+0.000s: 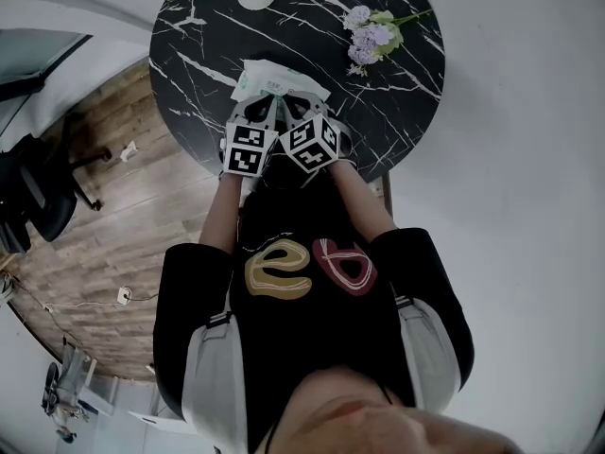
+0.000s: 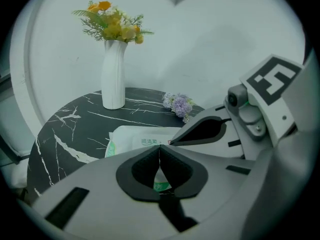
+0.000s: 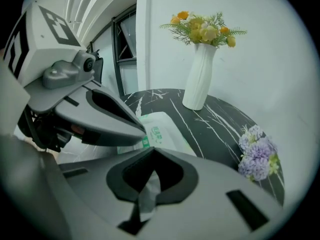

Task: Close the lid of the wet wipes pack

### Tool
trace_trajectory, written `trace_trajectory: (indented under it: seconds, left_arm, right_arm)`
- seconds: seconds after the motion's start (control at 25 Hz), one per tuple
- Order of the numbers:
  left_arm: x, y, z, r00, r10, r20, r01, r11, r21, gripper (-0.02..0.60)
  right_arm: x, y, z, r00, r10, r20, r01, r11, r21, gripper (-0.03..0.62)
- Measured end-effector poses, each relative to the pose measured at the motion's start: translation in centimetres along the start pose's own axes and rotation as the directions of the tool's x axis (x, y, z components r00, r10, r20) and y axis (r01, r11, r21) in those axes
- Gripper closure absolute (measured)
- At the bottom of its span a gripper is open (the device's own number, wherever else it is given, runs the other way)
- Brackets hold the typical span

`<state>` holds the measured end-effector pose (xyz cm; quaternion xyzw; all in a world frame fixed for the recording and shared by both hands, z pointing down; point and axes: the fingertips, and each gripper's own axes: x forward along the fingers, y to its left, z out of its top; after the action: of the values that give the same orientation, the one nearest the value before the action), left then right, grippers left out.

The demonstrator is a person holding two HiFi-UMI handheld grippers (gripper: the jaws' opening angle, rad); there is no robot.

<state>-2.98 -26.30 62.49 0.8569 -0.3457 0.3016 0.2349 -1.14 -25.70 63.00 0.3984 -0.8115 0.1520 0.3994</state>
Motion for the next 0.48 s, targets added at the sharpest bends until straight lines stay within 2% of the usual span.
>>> trace_trajectory:
  seconds: [0.12, 0.48]
  left_arm:
    - [0.37, -0.51, -0.37, 1.0, 0.003, -0.017, -0.003, 1.0, 0.028, 0.565]
    - [0.67, -0.29, -0.84, 1.0, 0.006, -0.011, -0.006, 0.999, 0.036, 0.565]
  right_arm:
    - [-0.06, 0.07, -0.1, 1.0, 0.001, -0.001, -0.001, 1.0, -0.026, 0.583]
    - [-0.01, 0.09, -0.08, 1.0, 0.011, 0.0, -0.011, 1.0, -0.006, 0.583]
